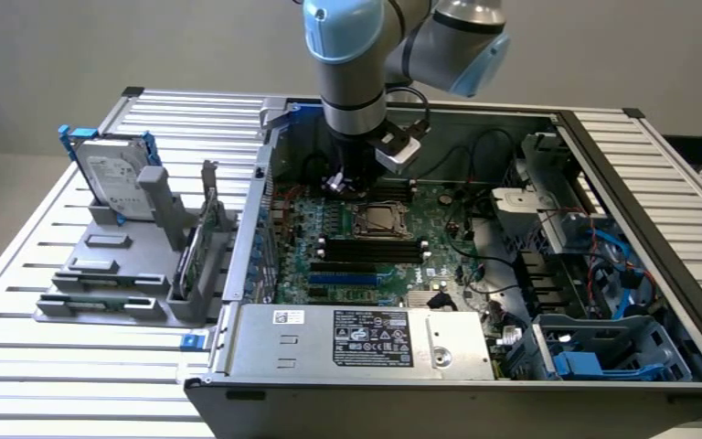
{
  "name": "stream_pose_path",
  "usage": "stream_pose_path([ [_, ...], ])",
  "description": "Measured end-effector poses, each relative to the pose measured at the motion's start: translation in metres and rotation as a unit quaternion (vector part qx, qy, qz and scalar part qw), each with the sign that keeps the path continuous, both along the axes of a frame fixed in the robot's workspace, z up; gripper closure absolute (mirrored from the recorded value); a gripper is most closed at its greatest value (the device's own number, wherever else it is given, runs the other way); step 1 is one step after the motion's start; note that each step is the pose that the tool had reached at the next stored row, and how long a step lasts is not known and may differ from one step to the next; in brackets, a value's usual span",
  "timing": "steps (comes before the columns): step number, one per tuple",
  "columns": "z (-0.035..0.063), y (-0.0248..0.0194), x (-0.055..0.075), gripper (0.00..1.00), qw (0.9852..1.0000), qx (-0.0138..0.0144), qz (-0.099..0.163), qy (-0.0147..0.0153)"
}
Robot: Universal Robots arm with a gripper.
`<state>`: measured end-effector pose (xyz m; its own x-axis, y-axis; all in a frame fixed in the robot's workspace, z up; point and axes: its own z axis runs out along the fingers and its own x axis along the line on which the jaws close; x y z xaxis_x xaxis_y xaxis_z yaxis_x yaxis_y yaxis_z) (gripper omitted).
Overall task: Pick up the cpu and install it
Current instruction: 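Install the first cpu locking lever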
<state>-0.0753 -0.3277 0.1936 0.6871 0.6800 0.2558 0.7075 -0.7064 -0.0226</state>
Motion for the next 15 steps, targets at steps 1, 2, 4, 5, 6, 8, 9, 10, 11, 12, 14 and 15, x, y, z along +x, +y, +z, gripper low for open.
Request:
stream_pose_path([
  [1,-0.0001,0.0002,0.0002,0.89,1.0000,-0.0005,0.001,-0.0002],
  [2,-0.0001,0.0005,0.0005,0.89,1.0000,-0.0010,0.001,-0.0004],
  [4,-0.0001,0.0009,0.0009,0.89,1.0000,-0.0022,0.003,-0.0006],
  [5,-0.0001,0.0011,0.0011,0.89,1.0000,-0.0028,0.003,-0.0007],
  [6,-0.0001,0.0014,0.0012,0.89,1.0000,-0.0034,0.004,-0.0008],
  [8,0.0000,0.0019,0.0016,0.89,1.0000,-0.0048,0.005,-0.0009],
  [9,0.0000,0.0021,0.0018,0.89,1.0000,-0.0055,0.006,-0.0010],
  [10,0.0000,0.0023,0.0020,0.89,1.0000,-0.0062,0.007,-0.0010],
  [11,-0.0001,0.0025,0.0022,0.89,0.9999,-0.0069,0.007,-0.0011],
  [12,-0.0001,0.0026,0.0023,0.89,0.9999,-0.0076,0.008,-0.0012],
  [14,-0.0001,0.0028,0.0027,0.89,0.9999,-0.0088,0.010,-0.0013],
  [15,-0.0001,0.0028,0.0030,0.89,0.9999,-0.0093,0.010,-0.0014],
])
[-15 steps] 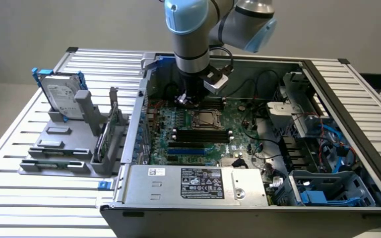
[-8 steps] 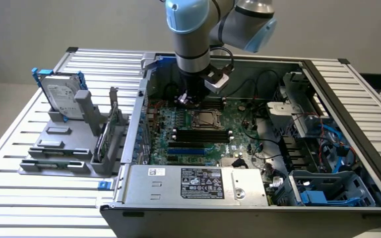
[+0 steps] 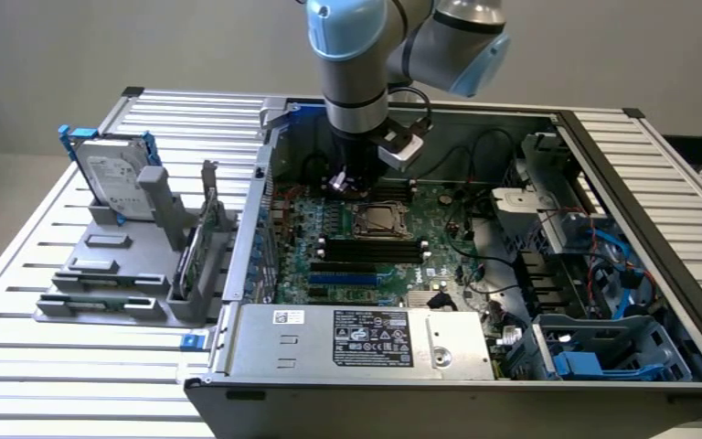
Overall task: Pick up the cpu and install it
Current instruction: 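Install the first cpu locking lever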
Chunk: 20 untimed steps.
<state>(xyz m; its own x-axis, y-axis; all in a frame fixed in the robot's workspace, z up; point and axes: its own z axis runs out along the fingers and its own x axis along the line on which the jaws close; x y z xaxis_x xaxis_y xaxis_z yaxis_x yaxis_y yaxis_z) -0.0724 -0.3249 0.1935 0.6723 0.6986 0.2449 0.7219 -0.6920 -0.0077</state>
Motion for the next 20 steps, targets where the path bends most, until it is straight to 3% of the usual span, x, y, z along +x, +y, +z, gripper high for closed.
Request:
stream_pose_path([
  [10,-0.0001,0.0000,0.0030,0.89,1.0000,-0.0032,0.005,-0.0001],
  [20,-0.0004,0.0000,0.0072,0.89,0.9999,-0.0041,0.011,0.0000],
])
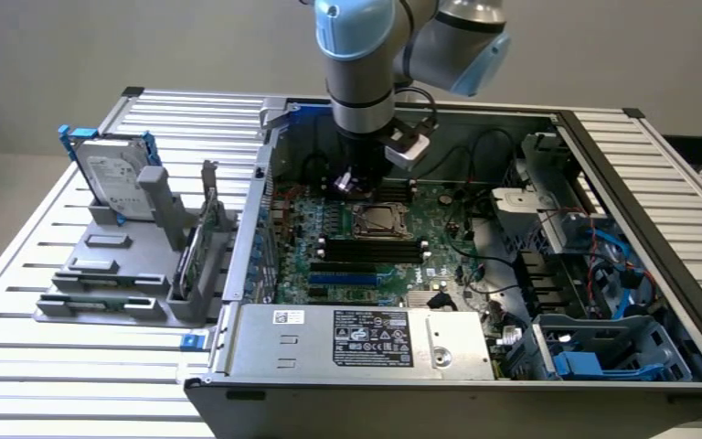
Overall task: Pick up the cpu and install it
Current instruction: 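Install the first cpu locking lever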
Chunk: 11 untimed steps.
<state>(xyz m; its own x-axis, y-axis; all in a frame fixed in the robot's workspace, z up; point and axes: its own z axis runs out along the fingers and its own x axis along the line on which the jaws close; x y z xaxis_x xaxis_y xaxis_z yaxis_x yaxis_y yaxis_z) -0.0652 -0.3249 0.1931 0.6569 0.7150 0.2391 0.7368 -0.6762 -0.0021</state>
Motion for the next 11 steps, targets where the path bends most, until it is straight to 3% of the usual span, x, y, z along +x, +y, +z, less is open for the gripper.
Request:
stream_pose_path([
  [11,-0.0008,0.0000,0.0087,0.89,1.0000,0.0001,0.007,-0.0001],
])
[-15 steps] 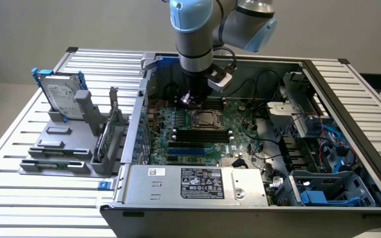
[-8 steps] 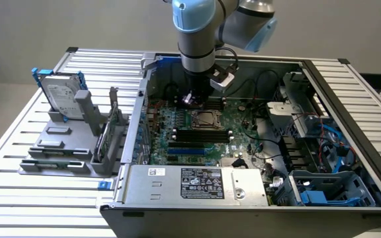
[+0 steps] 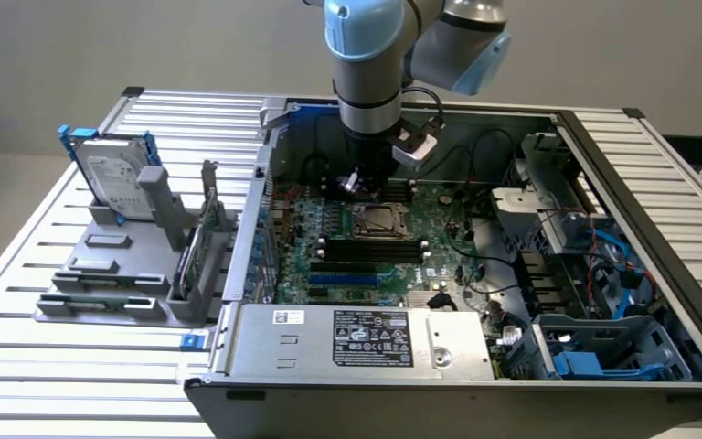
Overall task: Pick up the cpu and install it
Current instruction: 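Install the first cpu locking lever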
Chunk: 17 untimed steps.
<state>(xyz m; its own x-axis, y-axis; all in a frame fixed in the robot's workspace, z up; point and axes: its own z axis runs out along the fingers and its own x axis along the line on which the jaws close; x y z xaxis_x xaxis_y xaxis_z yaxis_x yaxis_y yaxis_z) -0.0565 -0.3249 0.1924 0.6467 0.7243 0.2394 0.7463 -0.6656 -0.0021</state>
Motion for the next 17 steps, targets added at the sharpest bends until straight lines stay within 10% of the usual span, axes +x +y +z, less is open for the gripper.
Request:
stream_pose_path([
  [17,-0.0013,-0.0002,0.0105,0.89,1.0000,-0.0001,0.003,0.0002],
])
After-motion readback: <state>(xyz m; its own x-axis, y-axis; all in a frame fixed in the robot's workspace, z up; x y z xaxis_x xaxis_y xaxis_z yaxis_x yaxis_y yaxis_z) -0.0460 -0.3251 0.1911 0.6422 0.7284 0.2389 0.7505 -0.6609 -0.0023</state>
